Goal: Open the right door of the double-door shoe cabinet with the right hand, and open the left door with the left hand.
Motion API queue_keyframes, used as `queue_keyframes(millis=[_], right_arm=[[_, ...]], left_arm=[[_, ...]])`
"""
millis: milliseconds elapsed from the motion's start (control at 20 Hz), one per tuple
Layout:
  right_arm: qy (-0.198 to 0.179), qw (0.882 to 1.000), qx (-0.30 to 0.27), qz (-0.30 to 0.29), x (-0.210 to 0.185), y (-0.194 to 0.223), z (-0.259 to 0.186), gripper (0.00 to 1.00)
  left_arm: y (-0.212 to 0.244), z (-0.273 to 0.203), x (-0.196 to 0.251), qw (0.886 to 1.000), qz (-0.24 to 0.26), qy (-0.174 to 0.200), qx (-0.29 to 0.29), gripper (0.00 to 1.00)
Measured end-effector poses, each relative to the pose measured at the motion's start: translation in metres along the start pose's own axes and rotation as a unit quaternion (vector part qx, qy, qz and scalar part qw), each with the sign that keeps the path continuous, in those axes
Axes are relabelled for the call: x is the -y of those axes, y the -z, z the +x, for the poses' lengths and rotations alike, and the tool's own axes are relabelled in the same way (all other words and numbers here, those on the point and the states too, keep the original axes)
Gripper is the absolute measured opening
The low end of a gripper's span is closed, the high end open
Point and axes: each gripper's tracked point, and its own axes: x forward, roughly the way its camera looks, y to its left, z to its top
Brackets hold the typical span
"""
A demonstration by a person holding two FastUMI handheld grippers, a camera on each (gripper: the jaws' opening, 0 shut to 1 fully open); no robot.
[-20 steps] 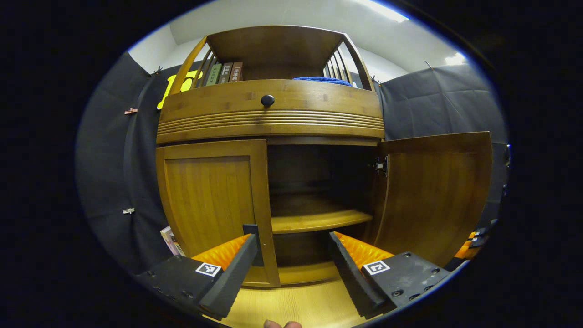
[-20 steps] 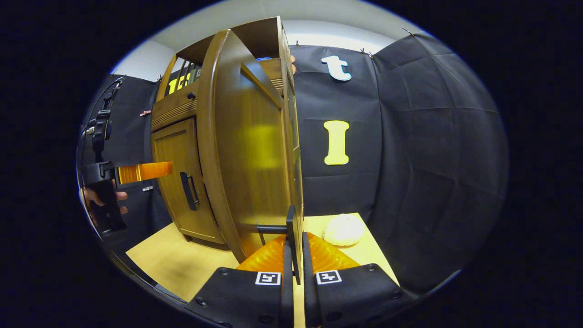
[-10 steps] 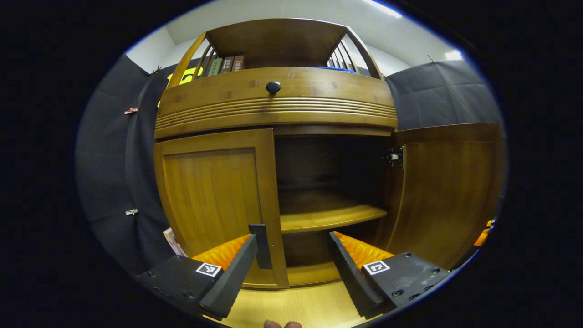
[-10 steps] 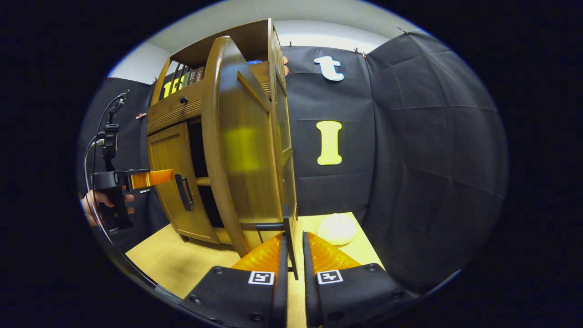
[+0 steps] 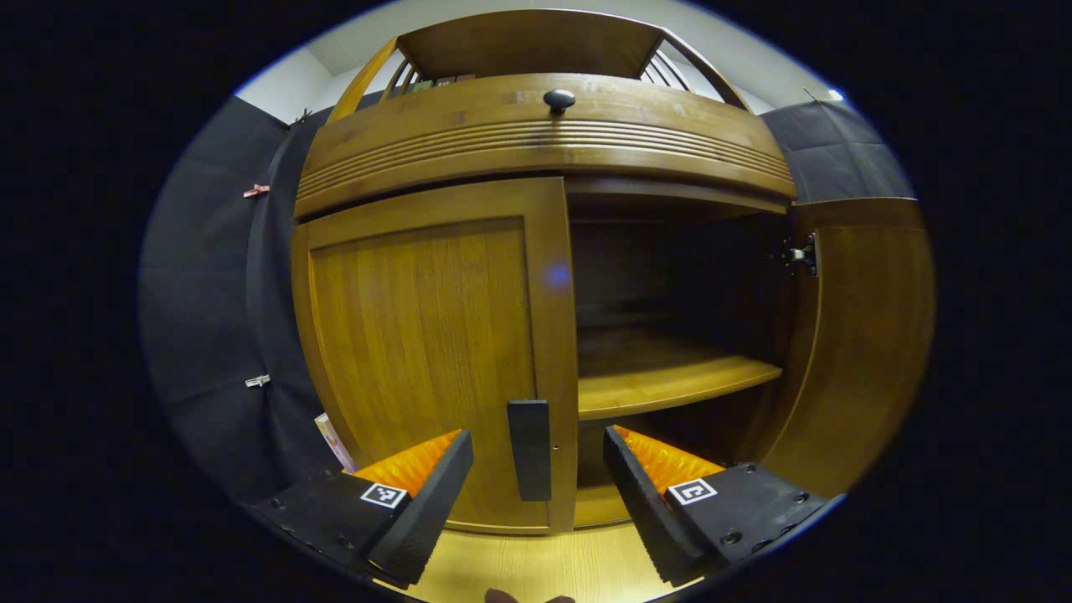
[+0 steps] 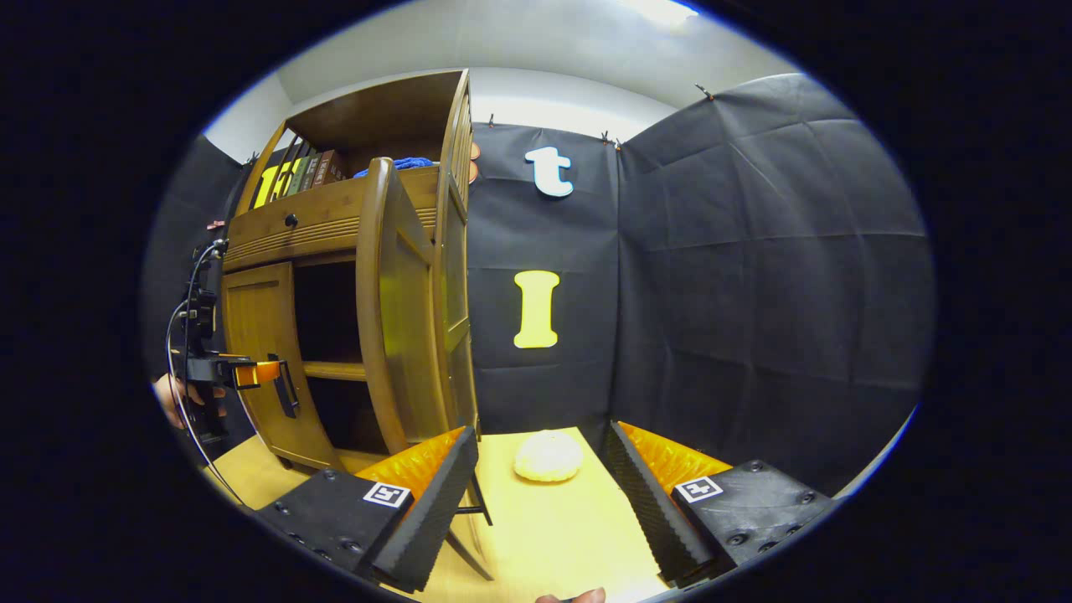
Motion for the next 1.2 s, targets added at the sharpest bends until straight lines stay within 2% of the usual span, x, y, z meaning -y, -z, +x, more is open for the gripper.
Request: queue_keyframes(millis=[50,100,150,250,300,400,550,600,650,700,750,850,900,1200], right_arm=[[0.006,1.000,0.000,0.003,0.002,-0.003,-0.002,0.92],[0.010,1.000,-0.001,0.006,0.003,-0.004,-0.004,0.92],[0.015,1.000,-0.001,0.009,0.006,-0.004,-0.007,0.98],[0.025,1.000,0.001,0.008,0.010,-0.007,-0.015,0.98],[0.029,1.000,0.001,0.006,0.011,-0.007,-0.019,0.98],[0.038,0.999,0.002,-0.001,0.015,-0.008,-0.028,0.98],[0.050,0.999,0.000,-0.004,0.021,-0.010,-0.040,0.98],[0.055,0.998,0.001,-0.004,0.023,-0.011,-0.043,0.98],[0.060,0.998,0.001,-0.005,0.025,-0.012,-0.047,0.98],[0.065,0.998,0.001,-0.007,0.027,-0.013,-0.051,0.98],[0.072,0.997,0.002,-0.009,0.028,-0.013,-0.053,0.98],[0.078,0.997,0.005,-0.013,0.028,-0.017,-0.060,0.98],[0.076,0.997,0.007,-0.013,0.025,-0.019,-0.062,0.98],[0.049,0.998,0.020,-0.021,-0.012,-0.032,-0.064,0.98]], left_arm=[[0.005,0.006,-0.001,1.000,-0.002,0.001,-0.005,0.98],[0.007,0.012,0.001,1.000,-0.004,0.004,-0.009,0.97],[0.013,0.015,0.001,1.000,-0.007,0.006,-0.014,0.96],[0.022,0.030,0.003,1.000,-0.013,0.012,-0.024,0.93],[0.026,0.035,0.004,0.999,-0.013,0.013,-0.029,0.84],[0.028,0.044,-0.001,1.000,-0.010,0.006,-0.029,0.75],[0.023,0.052,-0.007,1.000,0.002,-0.005,-0.016,0.65],[0.024,0.053,-0.005,1.000,0.002,0.000,-0.020,0.57],[0.027,0.054,-0.001,1.000,-0.001,0.004,-0.025,0.52],[0.027,0.057,0.000,1.000,-0.002,-0.001,-0.025,0.42],[0.027,0.055,-0.001,1.000,-0.003,-0.002,-0.025,0.37],[0.028,0.054,-0.001,1.000,-0.017,0.002,-0.024,0.36],[0.029,0.052,-0.001,1.000,-0.020,0.006,-0.023,0.32],[0.032,0.021,-0.007,0.999,-0.017,0.024,-0.019,0.29]])
